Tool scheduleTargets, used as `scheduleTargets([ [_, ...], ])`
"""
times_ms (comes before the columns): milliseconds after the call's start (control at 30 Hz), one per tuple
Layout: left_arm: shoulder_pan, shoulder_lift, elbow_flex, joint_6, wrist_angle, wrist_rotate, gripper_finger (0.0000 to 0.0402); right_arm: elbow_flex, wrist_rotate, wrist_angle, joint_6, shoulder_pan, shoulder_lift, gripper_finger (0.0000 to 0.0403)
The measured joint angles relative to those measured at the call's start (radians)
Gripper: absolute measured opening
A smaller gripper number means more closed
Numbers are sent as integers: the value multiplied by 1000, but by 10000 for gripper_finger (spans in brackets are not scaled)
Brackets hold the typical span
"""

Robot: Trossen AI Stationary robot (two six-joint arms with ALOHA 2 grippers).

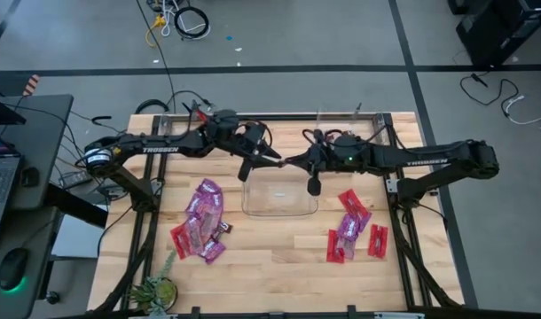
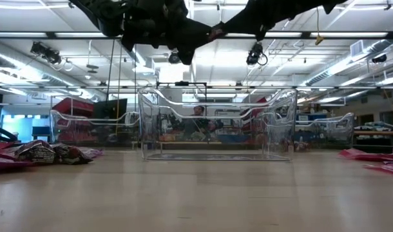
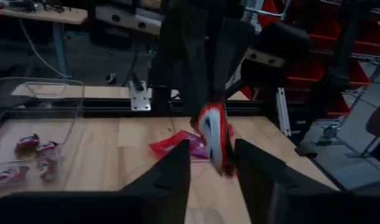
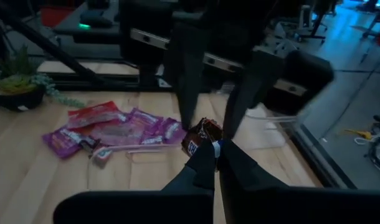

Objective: Sort candy
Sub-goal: Put the brown chocolate bar into the top right transparent bin

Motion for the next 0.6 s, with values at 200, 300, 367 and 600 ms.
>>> scheduleTargets([
  [200, 36, -48, -3, 66, -67, -8, 170, 0, 102, -159, 13, -100, -88, 3],
  [300, 31, -107, -24, 152, -121, -92, 171, 0, 135, -274, 57, -188, -107, 3],
  [367, 19, -141, -38, 186, -146, -147, 172, 0, 144, -323, 76, -248, -108, 2],
  [600, -25, -238, -96, 208, -294, -221, 172, -51, 236, -382, 147, -462, -76, 2],
])
